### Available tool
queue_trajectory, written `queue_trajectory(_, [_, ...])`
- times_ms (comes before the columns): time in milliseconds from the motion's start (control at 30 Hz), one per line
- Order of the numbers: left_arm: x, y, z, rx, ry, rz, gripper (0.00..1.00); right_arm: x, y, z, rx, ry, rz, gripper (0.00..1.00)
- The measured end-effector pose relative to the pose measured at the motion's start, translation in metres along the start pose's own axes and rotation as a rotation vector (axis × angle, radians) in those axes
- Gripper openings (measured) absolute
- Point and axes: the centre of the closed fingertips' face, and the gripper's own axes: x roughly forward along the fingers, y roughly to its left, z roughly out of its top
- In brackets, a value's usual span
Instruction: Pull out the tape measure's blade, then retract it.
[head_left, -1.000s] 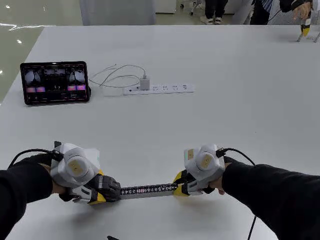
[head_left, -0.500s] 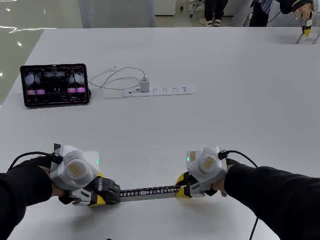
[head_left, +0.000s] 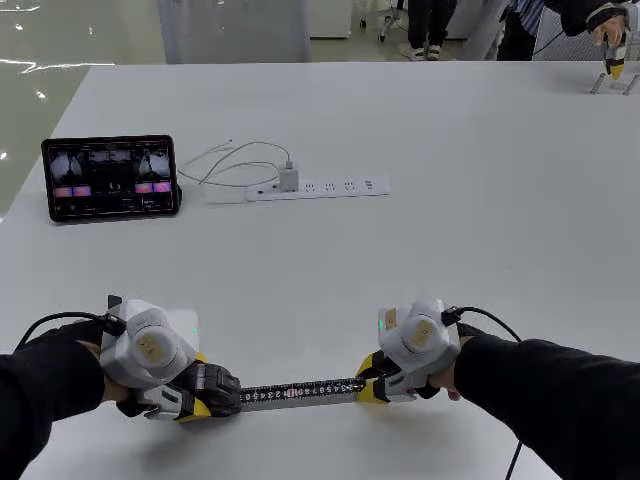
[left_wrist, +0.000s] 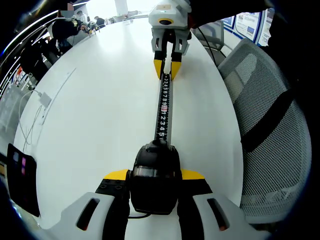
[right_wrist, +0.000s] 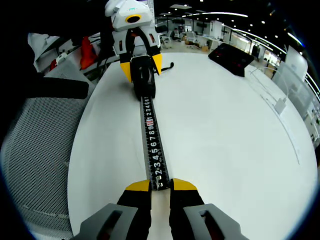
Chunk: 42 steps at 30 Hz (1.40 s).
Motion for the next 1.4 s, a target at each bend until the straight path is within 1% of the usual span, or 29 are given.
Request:
queue_trajectory(667, [0.000, 0.000, 0.000, 0.002, 0.002, -0.002, 0.31, -0.005, -0.001, -0.006, 0.013, 0.001, -0.003, 0.09])
queue_trajectory(1400, [-0.001, 0.000, 0.000, 0.001, 0.003, 0.000, 0.31, -0.012, -0.004, -0.018, 0.027, 0.011, -0.014, 0.09])
